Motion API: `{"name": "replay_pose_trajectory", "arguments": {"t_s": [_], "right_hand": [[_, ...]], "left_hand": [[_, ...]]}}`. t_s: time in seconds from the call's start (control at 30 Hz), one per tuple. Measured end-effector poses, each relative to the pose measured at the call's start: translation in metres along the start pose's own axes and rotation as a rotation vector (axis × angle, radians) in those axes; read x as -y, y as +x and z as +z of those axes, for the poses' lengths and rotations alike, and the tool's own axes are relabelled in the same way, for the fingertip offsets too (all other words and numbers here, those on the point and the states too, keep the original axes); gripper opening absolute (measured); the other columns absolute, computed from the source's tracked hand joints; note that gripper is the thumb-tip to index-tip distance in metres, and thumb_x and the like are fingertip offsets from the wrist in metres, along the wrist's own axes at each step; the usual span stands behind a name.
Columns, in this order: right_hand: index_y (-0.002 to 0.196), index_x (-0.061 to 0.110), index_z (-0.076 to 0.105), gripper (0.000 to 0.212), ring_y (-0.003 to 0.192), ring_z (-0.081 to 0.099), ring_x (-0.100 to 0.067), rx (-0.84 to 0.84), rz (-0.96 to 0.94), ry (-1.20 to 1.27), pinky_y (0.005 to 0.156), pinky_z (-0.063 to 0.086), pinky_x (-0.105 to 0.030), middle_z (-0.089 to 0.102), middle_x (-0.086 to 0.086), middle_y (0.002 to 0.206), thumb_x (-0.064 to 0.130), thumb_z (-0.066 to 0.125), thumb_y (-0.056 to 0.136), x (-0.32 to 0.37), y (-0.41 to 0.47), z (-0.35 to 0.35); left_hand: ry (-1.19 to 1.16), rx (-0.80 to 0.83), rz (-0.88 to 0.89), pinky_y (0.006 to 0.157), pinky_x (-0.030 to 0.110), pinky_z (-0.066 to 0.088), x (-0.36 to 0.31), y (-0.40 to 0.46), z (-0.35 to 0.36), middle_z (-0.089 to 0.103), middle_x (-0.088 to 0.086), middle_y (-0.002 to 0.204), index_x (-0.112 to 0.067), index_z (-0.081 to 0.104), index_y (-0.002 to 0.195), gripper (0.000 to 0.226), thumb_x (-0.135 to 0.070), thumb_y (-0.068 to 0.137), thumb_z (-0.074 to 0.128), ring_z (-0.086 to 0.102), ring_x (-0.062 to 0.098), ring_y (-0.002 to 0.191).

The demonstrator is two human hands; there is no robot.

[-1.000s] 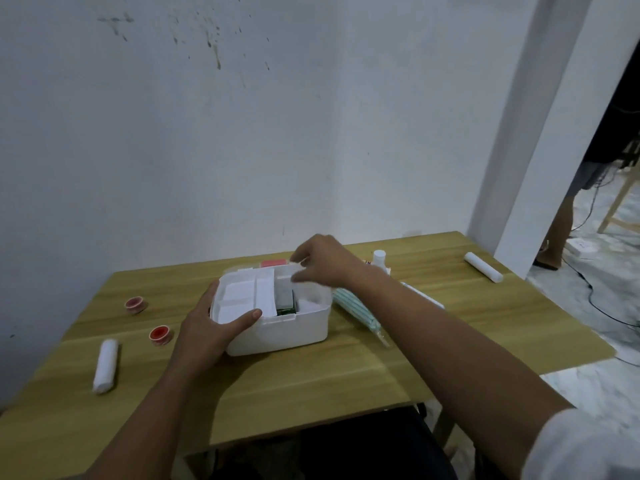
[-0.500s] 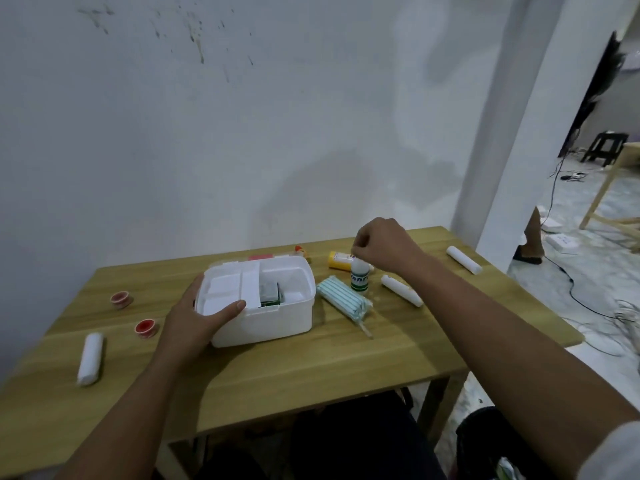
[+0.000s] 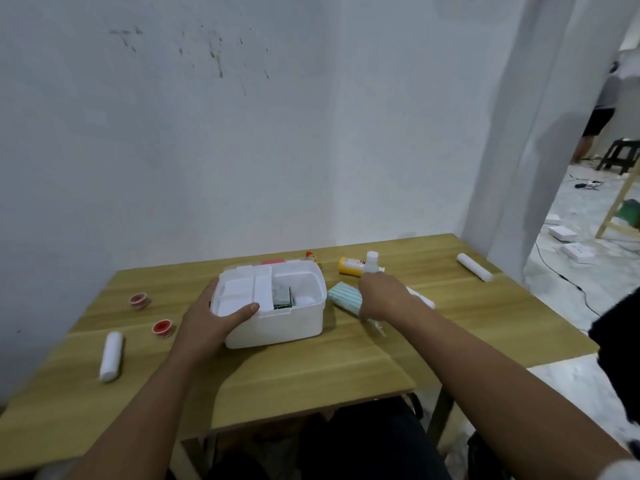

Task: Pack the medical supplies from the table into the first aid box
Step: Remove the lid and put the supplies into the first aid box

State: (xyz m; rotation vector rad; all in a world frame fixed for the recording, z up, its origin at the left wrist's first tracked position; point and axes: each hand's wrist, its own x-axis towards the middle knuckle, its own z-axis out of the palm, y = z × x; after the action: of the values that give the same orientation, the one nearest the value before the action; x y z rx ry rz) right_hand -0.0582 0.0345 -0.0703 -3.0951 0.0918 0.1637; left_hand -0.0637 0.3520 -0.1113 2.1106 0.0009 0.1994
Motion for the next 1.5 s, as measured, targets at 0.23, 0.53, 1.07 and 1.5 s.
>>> {"name": "replay_pose_trajectory", "arguments": {"t_s": [0.23,0.53,1.07,1.5], "right_hand": [[0.102,0.020,0.061,0.038,0.086,0.065,-0.021,-0.279,-0.039,0.085,0.061,0.045,-0.030,0.066,0.002,0.094,0.031,0.081,0.071,0.008,-0.016,-0.086],[0.106,0.020,0.072,0.039,0.089,0.064,-0.018,-0.347,-0.230,0.406,0.061,0.048,-0.026,0.066,0.004,0.101,0.029,0.086,0.071,0.039,-0.006,-0.114],[0.106,0.014,0.076,0.040,0.094,0.069,-0.021,0.010,-0.334,0.062,0.073,0.059,-0.030,0.072,-0.001,0.102,0.014,0.091,0.069,0.077,0.012,-0.078],[0.113,0.007,0.079,0.030,0.092,0.075,-0.026,0.194,-0.352,0.259,0.077,0.066,-0.038,0.077,-0.008,0.108,0.004,0.078,0.084,0.095,0.034,-0.035]], "left_hand": [[-0.014,0.013,0.037,0.073,0.030,0.046,-0.008,-0.004,0.001,0.051,-0.021,0.128,-0.058,0.043,0.125,0.069,-0.062,0.068,0.082,0.049,0.012,0.111],[-0.025,-0.024,0.051,0.075,0.032,0.044,-0.006,-0.005,0.003,0.049,-0.019,0.130,-0.044,0.040,0.146,0.087,-0.057,0.070,0.082,0.046,0.011,0.112],[0.004,-0.016,-0.003,0.080,0.035,0.046,-0.009,-0.004,0.005,0.046,-0.004,0.153,-0.039,0.033,0.153,0.102,-0.064,0.065,0.080,0.048,0.024,0.132],[0.018,-0.041,0.026,0.086,0.037,0.046,-0.010,-0.005,0.005,0.046,-0.002,0.154,-0.035,0.035,0.153,0.095,-0.053,0.072,0.082,0.046,0.024,0.133]]}}
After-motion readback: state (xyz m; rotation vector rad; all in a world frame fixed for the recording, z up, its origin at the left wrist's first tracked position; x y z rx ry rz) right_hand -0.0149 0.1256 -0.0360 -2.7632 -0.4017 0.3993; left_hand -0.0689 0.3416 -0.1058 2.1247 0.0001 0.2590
